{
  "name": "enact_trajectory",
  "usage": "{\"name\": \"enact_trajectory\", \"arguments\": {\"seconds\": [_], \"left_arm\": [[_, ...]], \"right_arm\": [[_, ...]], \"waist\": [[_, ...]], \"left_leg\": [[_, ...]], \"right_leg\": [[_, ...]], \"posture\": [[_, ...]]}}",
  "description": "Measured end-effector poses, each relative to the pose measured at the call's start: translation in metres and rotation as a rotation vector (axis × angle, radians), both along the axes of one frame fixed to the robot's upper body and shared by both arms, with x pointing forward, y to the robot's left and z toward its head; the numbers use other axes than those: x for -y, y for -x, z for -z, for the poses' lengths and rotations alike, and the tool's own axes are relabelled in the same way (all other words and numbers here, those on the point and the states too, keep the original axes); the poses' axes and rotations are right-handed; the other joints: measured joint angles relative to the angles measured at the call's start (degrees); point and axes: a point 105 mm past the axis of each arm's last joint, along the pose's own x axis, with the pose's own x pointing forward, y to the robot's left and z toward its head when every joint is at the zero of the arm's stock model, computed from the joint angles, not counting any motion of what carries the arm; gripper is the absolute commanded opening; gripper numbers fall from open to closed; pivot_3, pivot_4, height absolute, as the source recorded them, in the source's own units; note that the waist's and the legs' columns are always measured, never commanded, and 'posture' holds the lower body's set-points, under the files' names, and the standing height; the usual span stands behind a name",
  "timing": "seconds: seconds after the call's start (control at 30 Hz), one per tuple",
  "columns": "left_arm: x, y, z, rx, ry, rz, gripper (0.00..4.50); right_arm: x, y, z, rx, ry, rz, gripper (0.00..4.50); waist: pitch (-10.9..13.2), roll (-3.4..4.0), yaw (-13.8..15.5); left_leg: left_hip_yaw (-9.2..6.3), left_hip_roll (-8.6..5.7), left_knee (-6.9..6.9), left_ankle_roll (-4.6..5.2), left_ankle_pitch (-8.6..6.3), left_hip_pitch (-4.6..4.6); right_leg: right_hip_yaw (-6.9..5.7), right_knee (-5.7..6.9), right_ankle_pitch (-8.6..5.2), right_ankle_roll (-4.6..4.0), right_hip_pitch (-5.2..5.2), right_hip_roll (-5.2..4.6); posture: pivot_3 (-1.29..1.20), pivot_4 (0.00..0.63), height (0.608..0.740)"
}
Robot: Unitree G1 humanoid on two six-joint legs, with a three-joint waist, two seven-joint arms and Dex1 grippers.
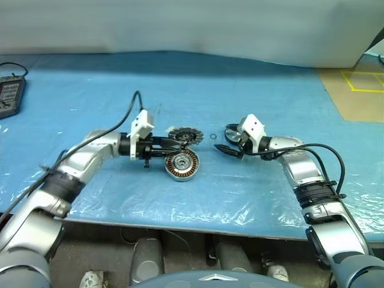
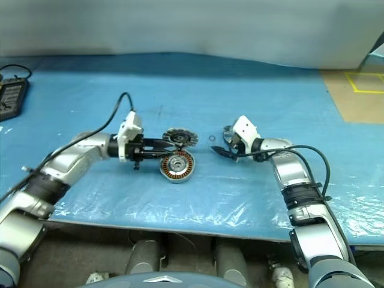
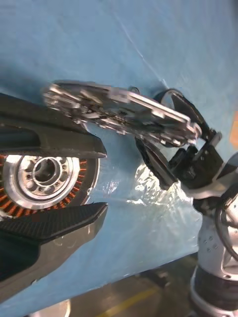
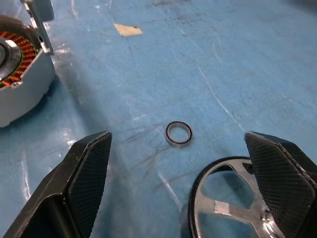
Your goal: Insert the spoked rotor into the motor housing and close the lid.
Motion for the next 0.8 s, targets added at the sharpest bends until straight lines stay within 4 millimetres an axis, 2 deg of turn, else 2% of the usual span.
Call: {"name": "enact_trajectory", "arguments": {"seconds": [0.17,0.37,0.6,0.8], "left_arm": [[-0.018,0.001,-0.004,0.03,0.022,-0.104,1.51],[-0.022,0.003,0.001,0.027,0.056,-0.155,1.51],[-0.022,0.014,0.014,0.001,0.086,-0.176,1.51],[-0.024,0.023,0.02,0.048,0.075,-0.165,1.51]], "right_arm": [[-0.012,0.004,-0.003,-0.002,-0.024,-0.04,4.5],[-0.032,0.007,0.003,-0.048,-0.041,-0.087,4.5],[-0.03,0.0,0.02,-0.137,-0.058,-0.031,4.5],[-0.026,-0.01,0.02,-0.143,-0.063,0.012,4.5]], "waist": [[0.0,0.0,0.21],[-0.01,-0.01,0.19],[-0.01,-0.01,0.16],[-0.02,-0.02,0.16]], "left_leg": [[0.01,0.01,0.0,0.0,0.01,0.19],[0.01,0.02,-0.01,0.01,0.01,0.2],[0.01,0.02,-0.02,0.02,0.02,0.19],[0.01,0.05,-0.01,0.02,0.01,0.23]], "right_leg": [[0.04,-0.01,0.0,0.01,0.19,-0.16],[0.01,-0.01,0.0,0.0,0.2,-0.15],[0.01,-0.03,0.0,0.0,0.18,-0.15],[0.02,-0.02,0.0,-0.01,0.21,-0.15]], "posture": [[0.0,0.15,0.74],[0.0,0.15,0.74],[0.0,0.15,0.74],[0.0,0.15,0.74]]}}
